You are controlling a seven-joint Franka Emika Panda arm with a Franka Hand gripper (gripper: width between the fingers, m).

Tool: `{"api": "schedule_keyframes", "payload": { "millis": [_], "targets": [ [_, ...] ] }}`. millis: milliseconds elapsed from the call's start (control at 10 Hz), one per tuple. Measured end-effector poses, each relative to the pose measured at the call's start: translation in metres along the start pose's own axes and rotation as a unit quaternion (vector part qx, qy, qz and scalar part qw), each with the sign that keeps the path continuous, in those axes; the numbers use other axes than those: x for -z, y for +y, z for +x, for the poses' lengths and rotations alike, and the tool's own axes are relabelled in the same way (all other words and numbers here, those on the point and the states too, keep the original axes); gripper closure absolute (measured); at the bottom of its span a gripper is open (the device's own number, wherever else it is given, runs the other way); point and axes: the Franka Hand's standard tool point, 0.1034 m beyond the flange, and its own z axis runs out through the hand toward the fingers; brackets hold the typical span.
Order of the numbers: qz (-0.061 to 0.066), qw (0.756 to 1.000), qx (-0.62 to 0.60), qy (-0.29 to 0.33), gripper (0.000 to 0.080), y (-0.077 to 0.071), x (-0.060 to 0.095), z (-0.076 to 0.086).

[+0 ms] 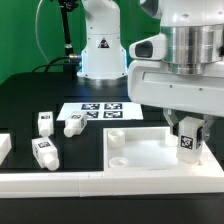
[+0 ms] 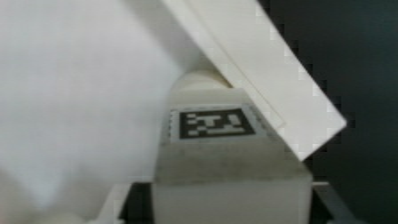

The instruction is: Assemble one leg

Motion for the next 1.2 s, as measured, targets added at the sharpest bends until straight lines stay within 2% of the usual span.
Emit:
{"api": "schedule_keyframes", "payload": {
  "millis": [100,300,400,500,600,700,800,1000,1100,1200],
  "targets": [
    [0.01,0.998,-0.059,-0.015,0.0512,0.003,-0.001,0.004],
    [0.009,0.996,-0.092,-0.012,0.0512,0.003,-0.001,0.003],
    [0.006,0.999,-0.043,-0.007,0.0512,0.002,-0.001,0.001],
    [0.0,0.998,0.06,0.005,0.0453,-0.001,-0.002,-0.006],
    [0.004,0.986,0.169,0.011,0.0269,-0.005,-0.001,-0.009],
    [0.002,0.963,0.269,0.01,0.0269,-0.006,-0.001,-0.012],
    [-0.006,0.941,0.338,0.01,0.0175,-0.007,0.001,-0.017],
    [-0.007,0.922,0.387,0.011,0.0156,-0.005,-0.001,-0.013],
    [-0.008,0.899,0.438,0.014,0.0151,-0.006,-0.001,-0.013],
    [-0.015,0.85,0.527,0.026,0.0151,-0.008,-0.001,-0.013]
  ]
}}
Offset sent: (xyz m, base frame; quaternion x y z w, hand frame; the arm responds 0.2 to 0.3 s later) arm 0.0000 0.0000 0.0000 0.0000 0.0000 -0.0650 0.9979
